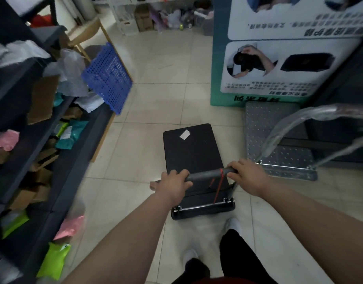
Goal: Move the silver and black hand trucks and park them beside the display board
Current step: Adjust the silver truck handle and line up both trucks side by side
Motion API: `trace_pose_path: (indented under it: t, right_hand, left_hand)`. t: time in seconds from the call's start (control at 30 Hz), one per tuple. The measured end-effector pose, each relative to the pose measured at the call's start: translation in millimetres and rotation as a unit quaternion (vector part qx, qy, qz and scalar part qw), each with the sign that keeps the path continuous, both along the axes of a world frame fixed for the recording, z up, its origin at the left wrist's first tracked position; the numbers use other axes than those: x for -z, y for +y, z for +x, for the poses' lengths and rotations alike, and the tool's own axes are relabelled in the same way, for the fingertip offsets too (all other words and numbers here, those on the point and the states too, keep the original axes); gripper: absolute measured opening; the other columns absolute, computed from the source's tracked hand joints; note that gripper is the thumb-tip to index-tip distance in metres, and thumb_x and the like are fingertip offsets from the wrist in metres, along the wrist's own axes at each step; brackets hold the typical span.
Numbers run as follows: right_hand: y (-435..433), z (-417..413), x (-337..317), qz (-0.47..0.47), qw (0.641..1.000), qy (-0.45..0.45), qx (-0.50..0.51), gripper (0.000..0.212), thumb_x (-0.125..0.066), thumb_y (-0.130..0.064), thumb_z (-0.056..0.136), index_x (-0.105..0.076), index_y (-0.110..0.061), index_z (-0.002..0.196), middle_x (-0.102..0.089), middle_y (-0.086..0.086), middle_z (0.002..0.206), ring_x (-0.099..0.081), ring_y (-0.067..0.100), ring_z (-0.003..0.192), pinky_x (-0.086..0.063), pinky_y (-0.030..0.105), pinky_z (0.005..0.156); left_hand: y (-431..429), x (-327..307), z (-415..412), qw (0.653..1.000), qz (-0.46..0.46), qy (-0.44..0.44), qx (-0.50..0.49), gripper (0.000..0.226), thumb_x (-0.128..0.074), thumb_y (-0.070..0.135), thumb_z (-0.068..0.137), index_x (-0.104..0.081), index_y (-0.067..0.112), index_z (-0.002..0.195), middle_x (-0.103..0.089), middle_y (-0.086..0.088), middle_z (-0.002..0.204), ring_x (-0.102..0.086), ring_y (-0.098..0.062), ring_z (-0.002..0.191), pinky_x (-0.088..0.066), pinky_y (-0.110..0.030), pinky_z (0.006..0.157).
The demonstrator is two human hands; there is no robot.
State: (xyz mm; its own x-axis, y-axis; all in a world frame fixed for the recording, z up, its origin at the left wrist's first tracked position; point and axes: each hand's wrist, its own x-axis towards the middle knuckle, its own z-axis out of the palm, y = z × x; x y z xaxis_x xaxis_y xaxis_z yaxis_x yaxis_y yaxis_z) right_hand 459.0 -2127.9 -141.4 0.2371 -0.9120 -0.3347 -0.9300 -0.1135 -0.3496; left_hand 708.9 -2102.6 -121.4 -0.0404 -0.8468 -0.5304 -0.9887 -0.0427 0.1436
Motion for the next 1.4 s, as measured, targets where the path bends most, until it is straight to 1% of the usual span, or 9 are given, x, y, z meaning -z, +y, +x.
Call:
trace_pose_path:
  t: [0.17,0.27,0.43,0.6,0.77,0.97,1.17,1.33,1.4]
  right_hand:
    - [22.6,5.5,2.1,-0.03,0.998,0.002,0.058,0.032,-0.043,-0.044,0.093,-0.053,-0.029,0.119,-0.057,0.003,0.112,-0.049,0.027,0.111,-0.036,0.039,0.09]
    - [25.1,4.9,1.0,-0.034,0.997,0.012,0.066,0.032,-0.042,-0.043,0.094,-0.053,-0.027,0.12,-0.057,0.004,0.115,-0.049,0.027,0.111,-0.038,0.041,0.092]
    - [10.6,-7.7,-3.7,-0.028,0.996,0.016,0.081,0.033,-0.04,-0.043,0.095,-0.05,-0.028,0.122,-0.056,0.002,0.117,-0.048,0.023,0.112,-0.039,0.043,0.094]
    - [-22.8,-37.1,-5.6,-0.004,0.996,0.014,0.087,0.036,-0.038,-0.043,0.095,-0.045,-0.035,0.129,-0.053,0.001,0.122,-0.045,0.024,0.117,-0.037,0.042,0.096]
    - [-65.0,-68.0,-5.3,-0.004,0.998,0.024,0.056,0.042,-0.038,-0.04,0.096,-0.036,-0.038,0.138,-0.052,0.002,0.124,-0.045,0.024,0.117,-0.04,0.043,0.096]
    - [-107.2,-83.5,-1.8,-0.012,0.998,0.012,0.056,0.036,-0.039,-0.043,0.095,-0.041,-0.041,0.131,-0.053,0.0,0.121,-0.045,0.022,0.114,-0.04,0.041,0.093]
    - [-133.7,-88.0,0.8,-0.026,0.996,0.008,0.08,0.034,-0.042,-0.043,0.094,-0.043,-0.04,0.128,-0.054,0.0,0.118,-0.046,0.024,0.113,-0.039,0.041,0.091]
    - [-165.2,-96.2,1.5,-0.02,0.995,0.002,0.101,0.034,-0.044,-0.037,0.094,-0.045,-0.036,0.128,-0.055,0.004,0.118,-0.047,0.026,0.111,-0.041,0.041,0.092]
    - [-178.3,-97.3,1.1,-0.008,0.994,-0.005,0.109,0.035,-0.045,-0.035,0.094,-0.046,-0.034,0.129,-0.055,0.005,0.119,-0.046,0.026,0.112,-0.039,0.039,0.093]
  left_hand:
    - [-3.5,2.3,4.5,0.999,-0.027,0.002,0.026,0.025,-0.036,0.048,0.097,-0.044,0.036,0.117,-0.048,-0.003,0.118,-0.039,-0.027,0.111,-0.034,-0.061,0.091]
    - [-8.8,3.8,0.5,0.999,-0.04,-0.002,0.032,0.025,-0.035,0.049,0.097,-0.043,0.038,0.118,-0.047,-0.003,0.12,-0.038,-0.027,0.112,-0.032,-0.062,0.093]
    - [-35.3,2.2,-14.6,0.999,-0.018,0.002,0.037,0.026,-0.036,0.049,0.097,-0.042,0.041,0.121,-0.045,-0.002,0.124,-0.037,-0.027,0.115,-0.031,-0.062,0.097]
    - [-72.3,3.4,-40.7,0.999,-0.005,0.008,0.053,0.025,-0.035,0.05,0.097,-0.041,0.043,0.12,-0.044,-0.001,0.124,-0.037,-0.026,0.115,-0.03,-0.062,0.097]
    - [-111.8,4.6,-68.8,0.999,-0.012,0.012,0.042,0.025,-0.036,0.049,0.096,-0.041,0.044,0.12,-0.044,0.001,0.124,-0.037,-0.026,0.114,-0.029,-0.059,0.096]
    - [-155.5,5.3,-82.2,0.999,-0.021,-0.005,0.049,0.022,-0.035,0.05,0.096,-0.041,0.043,0.117,-0.044,0.002,0.122,-0.038,-0.025,0.11,-0.031,-0.054,0.095]
    - [-196.6,2.9,-88.4,0.998,-0.007,-0.004,0.065,0.026,-0.036,0.049,0.096,-0.041,0.043,0.121,-0.043,0.0,0.123,-0.038,-0.027,0.112,-0.03,-0.051,0.096]
    - [-231.2,2.5,-98.5,0.997,0.0,0.008,0.08,0.026,-0.035,0.049,0.097,-0.041,0.043,0.122,-0.042,0.0,0.125,-0.036,-0.028,0.115,-0.028,-0.058,0.098]
    - [-243.5,3.2,-100.8,0.997,-0.004,0.01,0.08,0.025,-0.035,0.049,0.097,-0.041,0.044,0.121,-0.043,0.0,0.125,-0.036,-0.028,0.115,-0.028,-0.057,0.097]
